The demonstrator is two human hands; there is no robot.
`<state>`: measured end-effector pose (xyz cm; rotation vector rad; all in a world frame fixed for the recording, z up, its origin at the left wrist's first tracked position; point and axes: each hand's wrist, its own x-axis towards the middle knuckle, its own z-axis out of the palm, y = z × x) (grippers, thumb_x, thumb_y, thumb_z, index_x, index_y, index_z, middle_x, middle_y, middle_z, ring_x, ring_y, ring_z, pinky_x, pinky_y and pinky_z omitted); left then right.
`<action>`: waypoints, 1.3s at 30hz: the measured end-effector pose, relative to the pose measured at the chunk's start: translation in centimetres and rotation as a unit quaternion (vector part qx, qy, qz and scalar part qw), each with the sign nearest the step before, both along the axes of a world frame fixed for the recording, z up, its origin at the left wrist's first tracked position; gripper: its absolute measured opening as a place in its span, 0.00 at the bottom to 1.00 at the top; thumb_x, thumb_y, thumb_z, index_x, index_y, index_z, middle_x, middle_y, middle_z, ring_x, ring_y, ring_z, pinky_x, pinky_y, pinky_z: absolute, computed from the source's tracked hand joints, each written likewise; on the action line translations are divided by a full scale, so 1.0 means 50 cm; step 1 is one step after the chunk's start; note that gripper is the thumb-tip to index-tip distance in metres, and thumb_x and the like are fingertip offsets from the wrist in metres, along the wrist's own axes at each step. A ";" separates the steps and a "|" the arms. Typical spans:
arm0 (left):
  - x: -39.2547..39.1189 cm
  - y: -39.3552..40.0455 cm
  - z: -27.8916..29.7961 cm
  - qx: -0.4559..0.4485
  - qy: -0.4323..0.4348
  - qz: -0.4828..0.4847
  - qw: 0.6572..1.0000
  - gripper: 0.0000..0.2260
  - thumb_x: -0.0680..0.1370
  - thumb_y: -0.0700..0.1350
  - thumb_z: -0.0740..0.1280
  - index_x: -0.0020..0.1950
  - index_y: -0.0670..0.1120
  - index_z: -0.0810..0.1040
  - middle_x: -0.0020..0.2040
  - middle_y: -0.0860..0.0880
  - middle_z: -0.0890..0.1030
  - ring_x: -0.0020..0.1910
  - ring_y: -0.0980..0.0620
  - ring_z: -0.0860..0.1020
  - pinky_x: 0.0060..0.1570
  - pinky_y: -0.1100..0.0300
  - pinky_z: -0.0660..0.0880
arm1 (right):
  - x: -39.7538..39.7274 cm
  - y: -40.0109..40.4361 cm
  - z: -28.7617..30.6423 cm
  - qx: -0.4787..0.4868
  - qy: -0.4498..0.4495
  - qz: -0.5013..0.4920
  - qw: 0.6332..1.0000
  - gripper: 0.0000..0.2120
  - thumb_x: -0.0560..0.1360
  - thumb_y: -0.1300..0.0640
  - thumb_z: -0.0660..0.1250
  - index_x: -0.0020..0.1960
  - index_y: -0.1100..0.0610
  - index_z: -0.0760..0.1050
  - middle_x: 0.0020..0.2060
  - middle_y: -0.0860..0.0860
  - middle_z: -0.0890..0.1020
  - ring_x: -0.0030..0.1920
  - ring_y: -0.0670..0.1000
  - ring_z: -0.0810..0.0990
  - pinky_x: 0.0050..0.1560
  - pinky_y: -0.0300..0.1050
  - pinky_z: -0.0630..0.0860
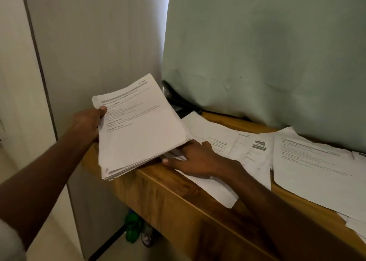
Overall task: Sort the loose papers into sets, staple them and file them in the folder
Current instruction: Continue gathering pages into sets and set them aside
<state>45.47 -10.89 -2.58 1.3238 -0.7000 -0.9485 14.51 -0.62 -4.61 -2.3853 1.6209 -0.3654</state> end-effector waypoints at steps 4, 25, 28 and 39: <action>-0.046 0.002 0.001 -0.001 0.053 0.052 0.997 0.19 0.82 0.51 0.70 0.68 0.39 0.77 0.62 0.44 0.82 0.58 0.41 0.81 0.61 0.50 0.78 | -0.028 -0.002 -0.007 0.010 0.004 -0.006 1.000 0.40 0.70 0.17 0.49 0.78 0.33 0.58 0.76 0.40 0.68 0.77 0.49 0.64 0.76 0.69 0.52; -0.105 -0.016 -0.002 -0.042 0.235 0.080 0.968 0.11 0.79 0.50 0.73 0.41 0.50 0.75 0.42 0.52 0.84 0.38 0.53 0.84 0.34 0.58 0.82 | 0.045 -0.094 0.020 -0.122 0.012 -0.068 0.990 0.07 0.72 0.66 0.67 0.38 0.61 0.71 0.38 0.59 0.78 0.42 0.59 0.78 0.42 0.48 0.75; -0.090 -0.023 -0.001 -0.035 0.234 0.077 0.969 0.09 0.79 0.50 0.73 0.44 0.48 0.77 0.43 0.52 0.83 0.39 0.53 0.83 0.31 0.60 0.80 | 0.043 -0.118 0.017 -0.163 0.052 -0.053 0.984 0.07 0.71 0.64 0.71 0.36 0.62 0.75 0.39 0.57 0.79 0.43 0.54 0.76 0.43 0.46 0.72; -0.081 -0.024 0.081 -0.063 0.201 0.088 0.974 0.10 0.79 0.48 0.74 0.48 0.46 0.74 0.38 0.54 0.78 0.33 0.58 0.77 0.16 0.67 0.68 | -0.016 -0.106 0.030 -0.135 -0.122 -0.023 0.983 0.16 0.69 0.46 0.79 0.50 0.52 0.80 0.42 0.45 0.83 0.43 0.44 0.81 0.40 0.42 0.76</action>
